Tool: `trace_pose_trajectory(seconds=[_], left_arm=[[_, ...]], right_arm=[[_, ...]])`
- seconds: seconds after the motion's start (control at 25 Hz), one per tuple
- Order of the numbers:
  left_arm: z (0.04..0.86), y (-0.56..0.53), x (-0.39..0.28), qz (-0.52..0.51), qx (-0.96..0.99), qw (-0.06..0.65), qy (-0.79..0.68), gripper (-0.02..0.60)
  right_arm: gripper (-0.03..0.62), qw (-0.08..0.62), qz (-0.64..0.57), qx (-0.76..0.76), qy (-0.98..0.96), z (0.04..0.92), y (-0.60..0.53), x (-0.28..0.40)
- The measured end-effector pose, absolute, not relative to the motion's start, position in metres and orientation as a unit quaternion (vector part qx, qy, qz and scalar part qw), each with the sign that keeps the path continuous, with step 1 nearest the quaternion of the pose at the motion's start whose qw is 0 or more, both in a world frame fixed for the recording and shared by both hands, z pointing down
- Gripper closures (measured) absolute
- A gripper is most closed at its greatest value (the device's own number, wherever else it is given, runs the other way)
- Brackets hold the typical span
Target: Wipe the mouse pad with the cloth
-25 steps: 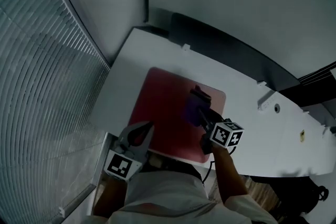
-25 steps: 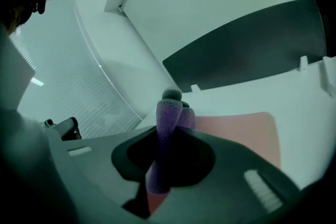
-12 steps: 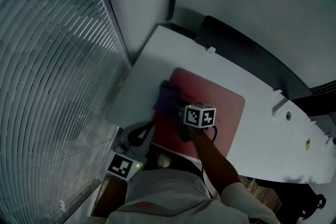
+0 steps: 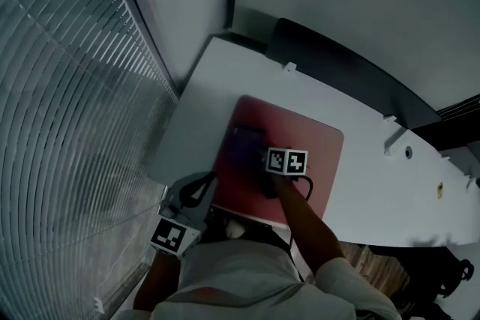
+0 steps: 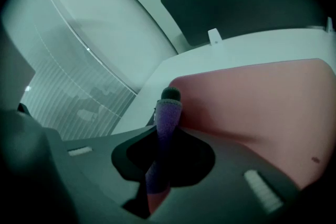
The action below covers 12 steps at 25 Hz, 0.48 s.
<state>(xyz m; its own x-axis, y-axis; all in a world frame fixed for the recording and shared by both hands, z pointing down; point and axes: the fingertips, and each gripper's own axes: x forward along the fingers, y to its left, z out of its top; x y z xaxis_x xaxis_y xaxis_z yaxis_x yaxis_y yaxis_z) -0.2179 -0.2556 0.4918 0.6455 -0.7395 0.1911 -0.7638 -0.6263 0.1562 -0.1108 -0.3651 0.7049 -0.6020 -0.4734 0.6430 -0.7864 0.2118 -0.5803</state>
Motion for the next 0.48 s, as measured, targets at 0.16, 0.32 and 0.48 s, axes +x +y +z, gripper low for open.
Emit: trace_pose_trajectory(seconds=[0.16,0.32,0.48], left_arm=[[0.488,-0.258,-0.194,0.054,0.909,0.111,-0.397,0.581],[0.482,-0.253,-0.163,0.055,0.918,0.109,-0.378,0.581],[0.478,-0.248,-0.131,0.056,0.927,0.103,-0.356,0.581]], right_arm=[[0.545,0.165,0.469,0.44,-0.748,0.705,-0.356,-0.07],[0.545,0.157,0.475,0.465,-0.73,0.703,-0.343,-0.022],[0.545,0.155,0.477,0.491,-0.712,0.703,-0.328,0.029]])
